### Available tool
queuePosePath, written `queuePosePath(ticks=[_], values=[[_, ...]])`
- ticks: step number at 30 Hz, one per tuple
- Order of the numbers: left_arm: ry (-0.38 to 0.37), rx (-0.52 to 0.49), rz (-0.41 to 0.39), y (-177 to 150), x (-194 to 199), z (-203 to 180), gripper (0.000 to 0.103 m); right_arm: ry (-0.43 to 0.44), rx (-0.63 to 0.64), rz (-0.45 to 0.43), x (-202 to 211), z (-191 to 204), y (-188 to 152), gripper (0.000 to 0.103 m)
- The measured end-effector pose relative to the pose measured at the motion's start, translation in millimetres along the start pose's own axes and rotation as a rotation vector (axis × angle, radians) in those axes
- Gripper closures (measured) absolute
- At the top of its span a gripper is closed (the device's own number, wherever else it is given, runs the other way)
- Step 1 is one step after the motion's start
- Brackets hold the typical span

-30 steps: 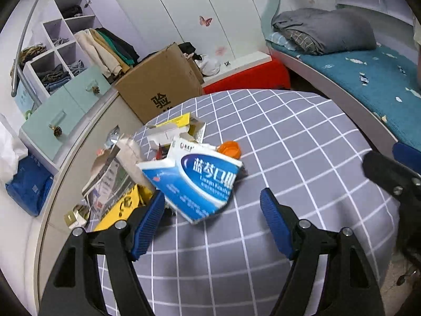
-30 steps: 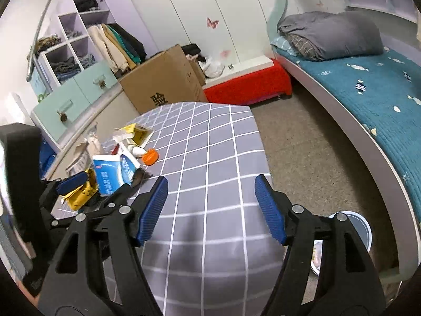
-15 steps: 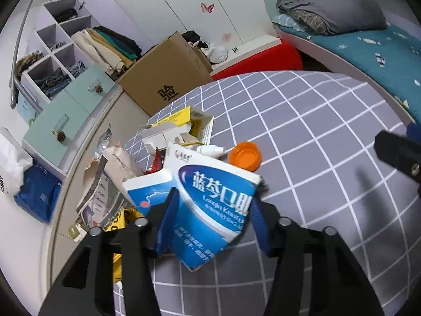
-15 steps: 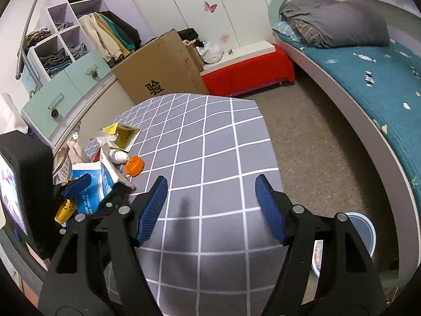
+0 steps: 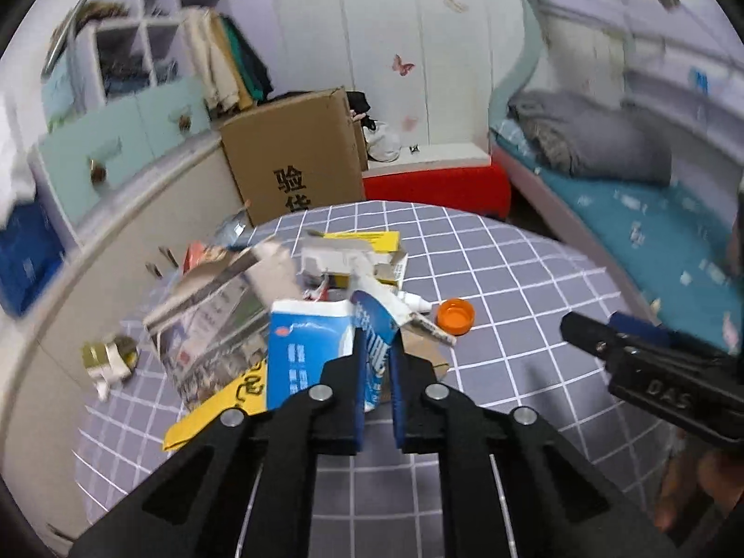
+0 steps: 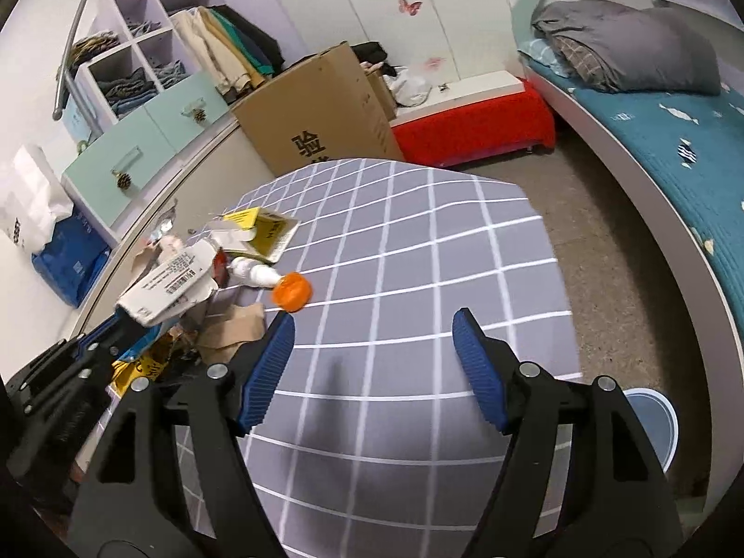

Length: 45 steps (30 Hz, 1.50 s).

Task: Collect trash
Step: 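Grasp the blue-white toothpaste box with the left tool while the right tool grasps the beige cloth, then carry both items to the blue basin and open both tools to drop them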

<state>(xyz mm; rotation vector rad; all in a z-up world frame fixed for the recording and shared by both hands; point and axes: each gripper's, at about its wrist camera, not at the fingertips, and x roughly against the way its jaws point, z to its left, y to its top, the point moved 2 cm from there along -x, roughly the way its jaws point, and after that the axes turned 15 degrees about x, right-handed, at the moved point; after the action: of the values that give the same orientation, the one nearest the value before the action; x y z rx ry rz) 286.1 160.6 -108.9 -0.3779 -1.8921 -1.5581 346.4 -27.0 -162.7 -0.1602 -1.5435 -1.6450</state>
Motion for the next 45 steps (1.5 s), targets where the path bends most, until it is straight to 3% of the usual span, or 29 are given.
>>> queuePosePath(ticks=[6, 11, 16, 21, 22, 23, 25, 27, 33, 38, 45], values=[[-0.070, 0.132, 0.040, -3.1, -7.5, 32.9, 0.097, 0.031, 0.056, 0.021, -12.1, 28.5, 5.0, 0.033], [-0.130, 0.216, 0.022, -5.6, -4.0, 55.4, 0.099, 0.057, 0.126, 0.062, -26.5, 52.6, 6.0, 0.033], [-0.155, 0.228, -0.004, -11.2, 5.4, 61.5, 0.099, 0.076, 0.178, 0.115, -51.5, 81.2, 6.4, 0.034], [-0.177, 0.239, -0.010, -14.6, 11.9, 68.0, 0.099, 0.085, 0.212, 0.151, -71.5, 97.7, 9.5, 0.047], [-0.185, 0.244, -0.010, -15.1, 12.7, 69.1, 0.099, 0.082, 0.221, 0.156, -72.9, 100.2, 9.9, 0.055], [-0.188, 0.245, -0.011, -15.4, 13.6, 70.1, 0.099, 0.097, 0.230, 0.167, -75.3, 103.0, 9.7, 0.076], [-0.197, 0.241, -0.018, -16.3, 17.6, 69.2, 0.099, 0.091, 0.253, 0.169, -74.4, 105.6, 7.3, 0.079], [-0.205, 0.236, -0.023, -16.7, 21.7, 68.4, 0.099, 0.082, 0.266, 0.149, -69.4, 108.5, 8.0, 0.090], [-0.269, 0.233, -0.042, -14.6, 42.4, 56.4, 0.099, 0.091, 0.214, 0.036, -23.0, 87.7, 5.9, 0.090], [-0.349, 0.229, -0.024, -16.5, 56.7, 31.3, 0.099, 0.104, 0.120, -0.048, 25.3, 48.3, -4.2, 0.091], [-0.466, 0.129, 0.047, -41.3, 68.8, -44.8, 0.099, 0.044, -0.035, -0.137, 88.2, -25.2, -43.8, 0.091]])
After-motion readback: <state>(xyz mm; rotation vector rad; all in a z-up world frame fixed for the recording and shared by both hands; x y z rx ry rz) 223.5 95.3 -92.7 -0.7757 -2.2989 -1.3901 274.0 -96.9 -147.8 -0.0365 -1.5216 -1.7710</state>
